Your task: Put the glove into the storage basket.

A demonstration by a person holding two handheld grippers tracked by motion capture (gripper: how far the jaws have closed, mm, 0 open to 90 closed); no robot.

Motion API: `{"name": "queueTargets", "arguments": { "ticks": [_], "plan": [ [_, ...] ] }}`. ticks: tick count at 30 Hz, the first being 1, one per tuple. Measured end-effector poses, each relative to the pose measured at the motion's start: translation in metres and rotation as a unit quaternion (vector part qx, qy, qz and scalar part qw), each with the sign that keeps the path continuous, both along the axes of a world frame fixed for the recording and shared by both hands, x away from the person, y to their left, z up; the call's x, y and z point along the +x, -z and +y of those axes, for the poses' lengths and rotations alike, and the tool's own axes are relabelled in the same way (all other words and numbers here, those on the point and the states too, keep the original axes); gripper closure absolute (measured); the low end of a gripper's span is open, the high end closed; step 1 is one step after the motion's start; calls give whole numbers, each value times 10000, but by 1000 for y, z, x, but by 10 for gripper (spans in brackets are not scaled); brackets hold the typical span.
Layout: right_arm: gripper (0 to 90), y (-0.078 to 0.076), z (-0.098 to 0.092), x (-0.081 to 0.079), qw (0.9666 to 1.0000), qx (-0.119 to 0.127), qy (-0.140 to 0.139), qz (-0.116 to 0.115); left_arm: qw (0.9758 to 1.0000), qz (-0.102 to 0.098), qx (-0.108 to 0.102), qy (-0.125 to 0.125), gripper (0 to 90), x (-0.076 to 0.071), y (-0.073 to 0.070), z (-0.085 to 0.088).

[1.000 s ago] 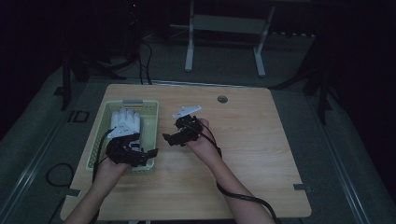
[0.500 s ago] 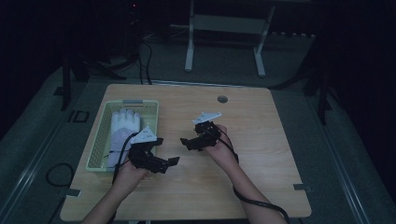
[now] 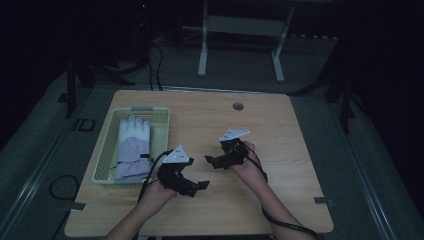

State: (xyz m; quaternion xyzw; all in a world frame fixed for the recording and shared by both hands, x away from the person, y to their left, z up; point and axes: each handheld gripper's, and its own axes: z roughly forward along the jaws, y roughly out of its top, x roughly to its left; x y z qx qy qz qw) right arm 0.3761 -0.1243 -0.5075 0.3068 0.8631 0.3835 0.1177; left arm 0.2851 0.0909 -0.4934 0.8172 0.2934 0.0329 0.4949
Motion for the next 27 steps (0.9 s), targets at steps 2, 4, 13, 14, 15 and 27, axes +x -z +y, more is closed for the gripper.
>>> {"name": "queueTargets", "arguments": {
  "ticks": [2,4,13,14,15,27],
  "plan": [
    [140,3,-5,-2,10000,20,-32,-1,10000,19,19,79,12,-1,5,-6],
    [140,6,-9,-4,10000,27,-34,7,9999,49,13,130,12,-1,9,-10],
    [140,18,-26,-12,10000,-31,-11,76,9995,66,74,305,12,-3,24,-24],
    [139,19,-27,-13,10000,-16,-15,86,9993,77,94,347,12,-3,26,-26],
    [140,20,-30,-14,10000,-20,-5,73,9993,88,93,359,12,-3,28,-27],
    [139,34,-49,-24,9999,-14,39,142,9979,190,122,613,12,-4,48,-43]
  ]
}}
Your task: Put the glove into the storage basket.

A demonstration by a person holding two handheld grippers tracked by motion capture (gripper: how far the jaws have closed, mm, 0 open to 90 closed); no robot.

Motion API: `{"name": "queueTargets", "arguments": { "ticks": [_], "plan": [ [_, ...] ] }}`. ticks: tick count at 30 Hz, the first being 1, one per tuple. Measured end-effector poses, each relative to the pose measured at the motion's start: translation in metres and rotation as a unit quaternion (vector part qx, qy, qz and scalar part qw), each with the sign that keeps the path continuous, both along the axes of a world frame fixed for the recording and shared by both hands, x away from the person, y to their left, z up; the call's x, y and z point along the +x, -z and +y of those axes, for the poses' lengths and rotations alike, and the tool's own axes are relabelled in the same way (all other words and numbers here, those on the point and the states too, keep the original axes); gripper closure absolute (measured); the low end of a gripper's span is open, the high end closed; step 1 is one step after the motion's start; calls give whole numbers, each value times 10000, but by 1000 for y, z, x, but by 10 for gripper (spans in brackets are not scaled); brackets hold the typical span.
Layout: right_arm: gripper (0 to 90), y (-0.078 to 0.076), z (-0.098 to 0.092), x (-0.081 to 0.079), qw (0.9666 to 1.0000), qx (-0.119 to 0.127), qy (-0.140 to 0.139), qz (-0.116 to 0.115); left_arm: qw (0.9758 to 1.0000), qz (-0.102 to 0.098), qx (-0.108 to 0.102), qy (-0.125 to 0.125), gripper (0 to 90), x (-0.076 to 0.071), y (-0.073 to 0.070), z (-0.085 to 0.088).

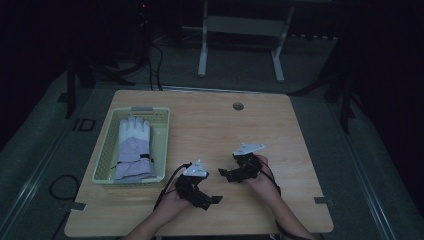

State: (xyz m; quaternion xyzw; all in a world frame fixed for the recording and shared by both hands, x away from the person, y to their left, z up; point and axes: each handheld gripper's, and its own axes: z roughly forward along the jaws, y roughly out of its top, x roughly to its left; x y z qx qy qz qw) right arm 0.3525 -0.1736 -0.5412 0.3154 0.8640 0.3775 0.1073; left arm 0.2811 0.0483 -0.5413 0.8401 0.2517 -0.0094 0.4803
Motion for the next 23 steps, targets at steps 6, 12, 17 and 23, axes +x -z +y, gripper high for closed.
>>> {"name": "queueTargets", "arguments": {
  "ticks": [6,12,17,23],
  "plan": [
    [137,6,-12,-6,10000,19,38,13,9999,25,-16,143,12,-2,5,-6],
    [127,12,-28,-10,9998,121,126,44,9998,23,17,197,12,-2,8,-8],
    [127,16,-37,-12,9996,198,177,57,9998,14,0,213,12,-2,9,-9],
    [127,18,-38,-13,9997,167,164,-51,9997,17,-9,251,12,-2,10,-10]
  ]
}}
